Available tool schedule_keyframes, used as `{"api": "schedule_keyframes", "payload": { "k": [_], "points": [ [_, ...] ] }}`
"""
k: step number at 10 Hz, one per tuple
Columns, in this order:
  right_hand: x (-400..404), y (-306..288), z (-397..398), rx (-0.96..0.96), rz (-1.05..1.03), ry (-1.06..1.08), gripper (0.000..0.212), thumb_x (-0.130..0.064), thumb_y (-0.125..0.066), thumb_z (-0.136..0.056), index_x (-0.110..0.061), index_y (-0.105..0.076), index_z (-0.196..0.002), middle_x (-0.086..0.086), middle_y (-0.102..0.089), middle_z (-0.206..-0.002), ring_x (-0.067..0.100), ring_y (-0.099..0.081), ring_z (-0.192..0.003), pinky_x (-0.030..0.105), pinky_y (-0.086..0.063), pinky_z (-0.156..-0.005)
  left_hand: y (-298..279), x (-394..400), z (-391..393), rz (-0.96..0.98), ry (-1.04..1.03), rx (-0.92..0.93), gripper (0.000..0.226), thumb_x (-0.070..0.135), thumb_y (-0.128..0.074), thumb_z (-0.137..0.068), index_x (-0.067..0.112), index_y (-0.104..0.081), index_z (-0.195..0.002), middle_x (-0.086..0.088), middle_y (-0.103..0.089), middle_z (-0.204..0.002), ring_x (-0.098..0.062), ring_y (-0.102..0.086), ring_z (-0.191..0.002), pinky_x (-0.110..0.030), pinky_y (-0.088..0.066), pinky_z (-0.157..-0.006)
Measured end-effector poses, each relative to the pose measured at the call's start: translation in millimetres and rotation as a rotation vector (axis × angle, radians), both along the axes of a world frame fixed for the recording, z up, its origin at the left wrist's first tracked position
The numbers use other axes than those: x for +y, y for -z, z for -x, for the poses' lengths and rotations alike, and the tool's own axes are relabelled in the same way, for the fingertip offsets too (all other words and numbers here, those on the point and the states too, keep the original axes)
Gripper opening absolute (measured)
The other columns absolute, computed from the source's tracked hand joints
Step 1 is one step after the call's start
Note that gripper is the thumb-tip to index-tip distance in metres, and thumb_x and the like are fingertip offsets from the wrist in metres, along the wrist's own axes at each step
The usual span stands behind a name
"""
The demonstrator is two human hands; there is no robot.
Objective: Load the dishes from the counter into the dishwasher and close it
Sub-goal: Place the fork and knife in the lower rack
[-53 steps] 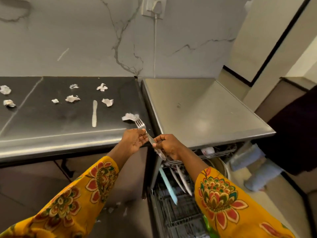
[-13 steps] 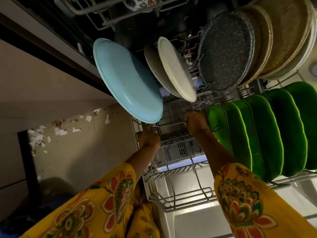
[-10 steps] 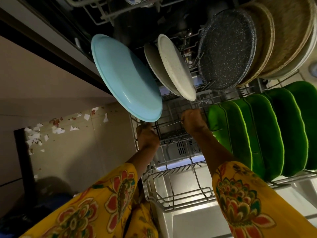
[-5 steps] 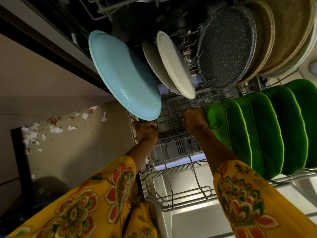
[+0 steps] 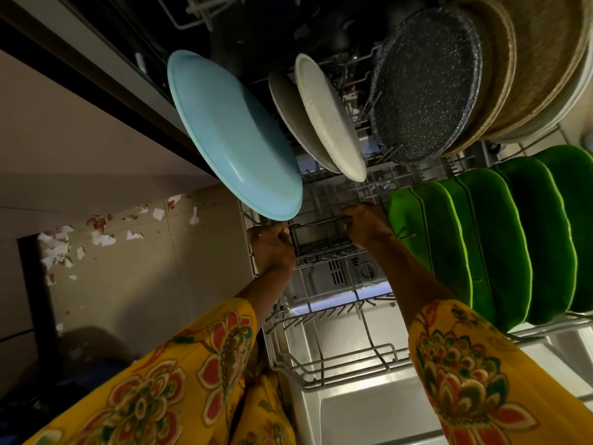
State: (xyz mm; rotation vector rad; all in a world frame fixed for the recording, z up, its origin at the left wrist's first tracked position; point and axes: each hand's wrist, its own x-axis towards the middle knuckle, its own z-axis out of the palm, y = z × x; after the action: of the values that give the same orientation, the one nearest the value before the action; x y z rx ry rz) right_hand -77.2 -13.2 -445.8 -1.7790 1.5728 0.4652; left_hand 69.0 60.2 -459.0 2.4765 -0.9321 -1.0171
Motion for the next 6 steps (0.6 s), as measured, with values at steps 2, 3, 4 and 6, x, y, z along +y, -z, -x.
{"api": "schedule_keyframes", "payload": {
  "k": [2,3,4,6],
  "points": [
    [3,4,-1,-0.005,0.01,0.072,0.035,-0.01,-0.051,-0.092,-0.009,-0.058,-0.126,0.016,-0.054,-0.131,0.032,-0.051,-0.12,0.038,-0.043,-0.101,-10,1,1,0.023,0.003,-0.042,0.029,0.004,-0.047,-0.094,0.009,-0.068,-0.113,-0.02,-0.052,-0.117,-0.03,-0.049,-0.112,-0.017,-0.031,-0.087],
    [4,3,2,0.006,-0.015,0.14,0.034,-0.009,-0.045,-0.092,-0.006,-0.057,-0.124,0.018,-0.057,-0.125,0.035,-0.053,-0.115,0.041,-0.044,-0.097,-12,2,2,0.022,0.016,-0.033,0.028,0.004,-0.046,-0.094,0.006,-0.067,-0.112,-0.021,-0.056,-0.113,-0.03,-0.047,-0.114,-0.018,-0.031,-0.085],
    [3,-3,6,0.008,-0.014,0.183,0.035,-0.008,-0.045,-0.092,-0.005,-0.056,-0.125,0.019,-0.057,-0.124,0.036,-0.053,-0.115,0.041,-0.044,-0.097,-17,2,2,0.017,0.024,-0.029,0.031,0.005,-0.046,-0.095,0.01,-0.065,-0.119,-0.02,-0.055,-0.116,-0.031,-0.047,-0.117,-0.025,-0.034,-0.093],
    [2,-13,10,0.016,0.052,0.299,0.04,-0.008,-0.053,-0.088,-0.007,-0.05,-0.128,0.016,-0.055,-0.13,0.033,-0.049,-0.123,0.035,-0.038,-0.104,-21,5,5,-0.001,0.033,0.01,0.037,0.005,-0.045,-0.095,0.014,-0.057,-0.129,-0.016,-0.051,-0.124,-0.026,-0.043,-0.123,-0.023,-0.032,-0.098]
  ]
}}
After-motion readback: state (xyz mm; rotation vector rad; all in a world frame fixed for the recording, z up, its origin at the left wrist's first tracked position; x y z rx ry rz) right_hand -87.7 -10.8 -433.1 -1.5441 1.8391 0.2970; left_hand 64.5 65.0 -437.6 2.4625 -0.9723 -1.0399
